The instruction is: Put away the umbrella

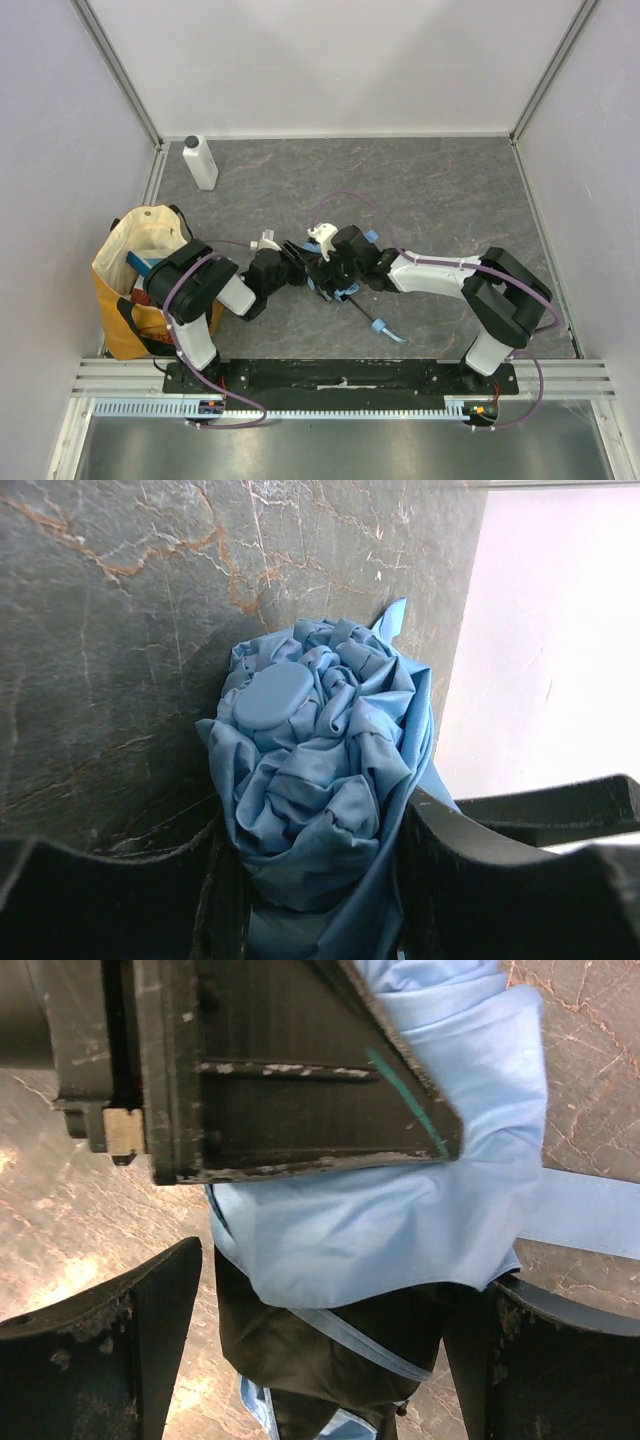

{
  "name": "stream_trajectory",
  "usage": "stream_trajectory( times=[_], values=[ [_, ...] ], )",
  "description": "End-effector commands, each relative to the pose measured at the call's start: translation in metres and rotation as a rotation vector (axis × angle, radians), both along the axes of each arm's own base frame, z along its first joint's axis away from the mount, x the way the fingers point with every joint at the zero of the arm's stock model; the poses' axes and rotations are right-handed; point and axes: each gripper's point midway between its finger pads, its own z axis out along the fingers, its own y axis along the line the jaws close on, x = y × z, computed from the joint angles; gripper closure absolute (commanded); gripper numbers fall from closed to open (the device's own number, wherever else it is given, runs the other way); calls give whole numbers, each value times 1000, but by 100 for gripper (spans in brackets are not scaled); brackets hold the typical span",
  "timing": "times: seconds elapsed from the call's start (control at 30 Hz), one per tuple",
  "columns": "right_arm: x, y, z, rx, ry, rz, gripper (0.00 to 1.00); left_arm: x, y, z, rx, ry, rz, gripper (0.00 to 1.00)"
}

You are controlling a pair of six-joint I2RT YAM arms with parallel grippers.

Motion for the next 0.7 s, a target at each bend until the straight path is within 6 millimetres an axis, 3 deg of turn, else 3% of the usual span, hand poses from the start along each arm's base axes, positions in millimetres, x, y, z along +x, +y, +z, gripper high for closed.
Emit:
stream_trajectory(
  times=[0.0,0.17,0.37,0.47,0.57,0.67],
  values=[
    [6,29,23,-15,-162,51,2,-8,6,-27,110,112,2,98],
    [13,19,25,-111,-276,0,2,-7,4,-23,107,115,-1,98],
    [5,-18,39,47,-141,-88,2,-9,1,-20,79,85,-23,98],
    [8,-31,62,166,-113,-112,2,-10,0,-21,60,83,-28,98],
    [15,-28,80,246,-97,-89,2,-12,-1,-21,42,83,-34,98],
    [24,-16,82,244,-70,-39,2,-12,-2,-18,32,72,-36,98]
  ],
)
